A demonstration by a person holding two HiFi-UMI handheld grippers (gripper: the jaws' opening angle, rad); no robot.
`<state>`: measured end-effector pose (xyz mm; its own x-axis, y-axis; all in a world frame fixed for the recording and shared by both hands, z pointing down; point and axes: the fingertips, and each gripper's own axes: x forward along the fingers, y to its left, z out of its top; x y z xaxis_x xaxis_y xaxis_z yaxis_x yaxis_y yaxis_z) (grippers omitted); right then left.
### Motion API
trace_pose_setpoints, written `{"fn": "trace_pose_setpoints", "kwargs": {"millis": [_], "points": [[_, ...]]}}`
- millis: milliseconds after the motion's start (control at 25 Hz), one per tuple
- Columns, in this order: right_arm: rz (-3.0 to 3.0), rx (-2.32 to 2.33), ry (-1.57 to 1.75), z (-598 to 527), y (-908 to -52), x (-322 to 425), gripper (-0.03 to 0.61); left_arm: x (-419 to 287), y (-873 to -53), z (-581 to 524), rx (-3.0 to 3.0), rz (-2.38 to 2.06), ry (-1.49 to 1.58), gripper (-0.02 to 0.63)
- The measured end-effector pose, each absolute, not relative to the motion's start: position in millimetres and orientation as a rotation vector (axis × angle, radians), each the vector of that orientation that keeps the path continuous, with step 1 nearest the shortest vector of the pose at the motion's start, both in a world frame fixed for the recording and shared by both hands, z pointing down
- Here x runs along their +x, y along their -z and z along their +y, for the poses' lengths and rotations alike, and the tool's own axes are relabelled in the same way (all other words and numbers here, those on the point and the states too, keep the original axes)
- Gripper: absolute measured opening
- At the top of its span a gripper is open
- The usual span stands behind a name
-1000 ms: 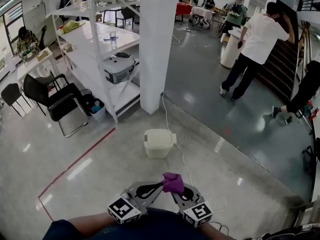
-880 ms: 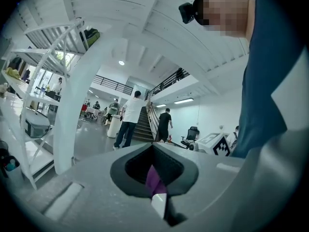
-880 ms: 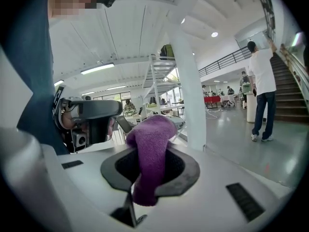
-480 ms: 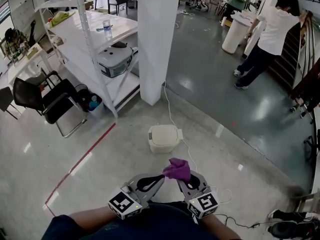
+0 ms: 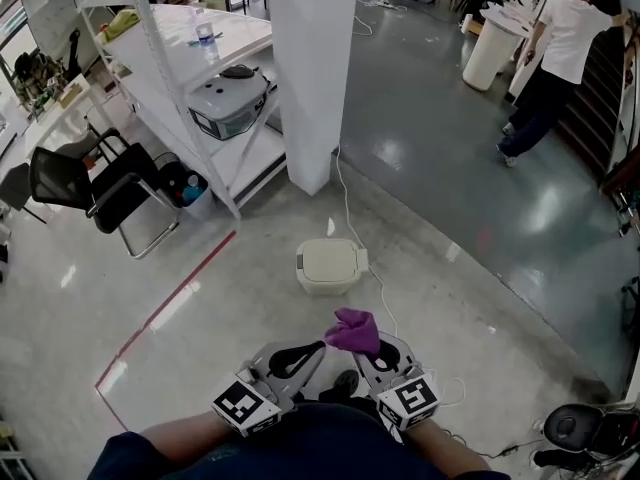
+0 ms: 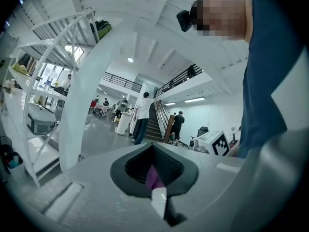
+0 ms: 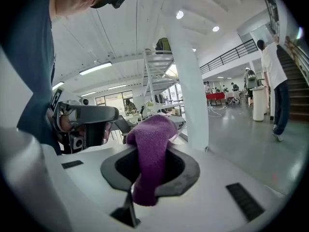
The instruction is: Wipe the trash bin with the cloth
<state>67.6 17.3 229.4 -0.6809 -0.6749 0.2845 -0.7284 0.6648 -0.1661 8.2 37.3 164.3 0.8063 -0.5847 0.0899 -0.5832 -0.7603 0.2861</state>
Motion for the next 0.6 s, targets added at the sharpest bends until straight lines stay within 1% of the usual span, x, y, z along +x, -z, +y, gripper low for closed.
{"fn": "trace_pose_setpoints", "kwargs": {"millis": [160,360,600], "points": [[-2.686,1.107,-0.409,-1.2,-247.1,90.6,0.08,19.2,-182.0,18.1,2.68,-0.983,-0.048,-0.002],[-2.686,1.104,-0.428,-31.7,-290.7,115.0,0.08,23.8,-216.2,-14.0,2.658,-1.095,-0.005,-0.002],[-2.665,1.18,-0.416,-65.3,-347.6,114.9,0.08,10.2,-268.7,-48.6,2.678,-1.117,-0.012,-0.002]]}}
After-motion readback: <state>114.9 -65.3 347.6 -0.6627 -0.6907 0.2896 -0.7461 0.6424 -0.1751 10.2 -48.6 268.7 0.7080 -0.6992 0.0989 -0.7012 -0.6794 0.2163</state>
